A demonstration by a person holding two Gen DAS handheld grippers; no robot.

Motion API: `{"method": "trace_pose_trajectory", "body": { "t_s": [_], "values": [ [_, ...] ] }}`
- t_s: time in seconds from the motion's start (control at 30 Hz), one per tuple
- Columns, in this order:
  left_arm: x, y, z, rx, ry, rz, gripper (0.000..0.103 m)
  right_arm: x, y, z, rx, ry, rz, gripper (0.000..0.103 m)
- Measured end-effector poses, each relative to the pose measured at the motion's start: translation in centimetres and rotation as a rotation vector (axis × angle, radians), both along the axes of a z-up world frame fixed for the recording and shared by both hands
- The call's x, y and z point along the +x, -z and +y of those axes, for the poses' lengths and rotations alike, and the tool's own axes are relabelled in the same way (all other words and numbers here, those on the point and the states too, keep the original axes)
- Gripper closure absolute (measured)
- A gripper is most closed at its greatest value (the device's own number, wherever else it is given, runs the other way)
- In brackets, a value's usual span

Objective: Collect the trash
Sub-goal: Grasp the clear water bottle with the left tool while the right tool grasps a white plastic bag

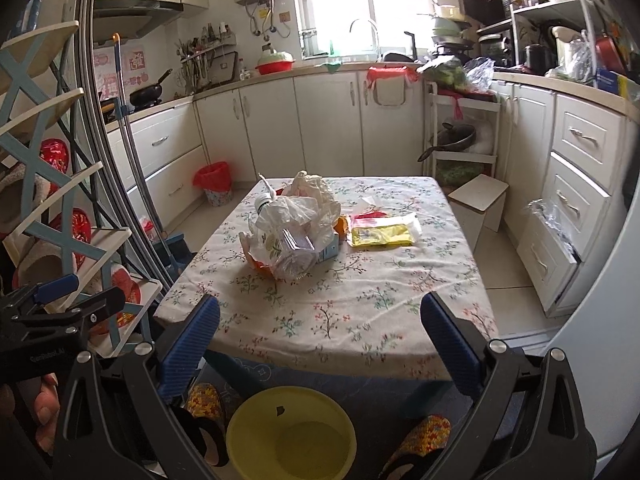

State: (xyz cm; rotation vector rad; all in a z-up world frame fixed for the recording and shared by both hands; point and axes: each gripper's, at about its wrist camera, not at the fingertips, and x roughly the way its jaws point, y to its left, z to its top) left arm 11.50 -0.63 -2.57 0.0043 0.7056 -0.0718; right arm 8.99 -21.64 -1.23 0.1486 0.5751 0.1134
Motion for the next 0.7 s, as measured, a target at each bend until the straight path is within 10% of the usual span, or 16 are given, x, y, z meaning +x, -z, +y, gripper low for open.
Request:
{"method": "trace_pose_trajectory", "body": {
  "t_s": [0.53,0.7],
  "values": [
    [9.1,4.4,-0.5,-0.026,-0.032,0.097,0.008,18.2,3.6,1.7,0.015,-0.178,0.151,0.009],
    [10.5,5.2,-0.2,-0.038,-0.032,0.121,0.008,20.8,5.3,0.7,0.176,-0.218,0.241,0.068]
  ]
}}
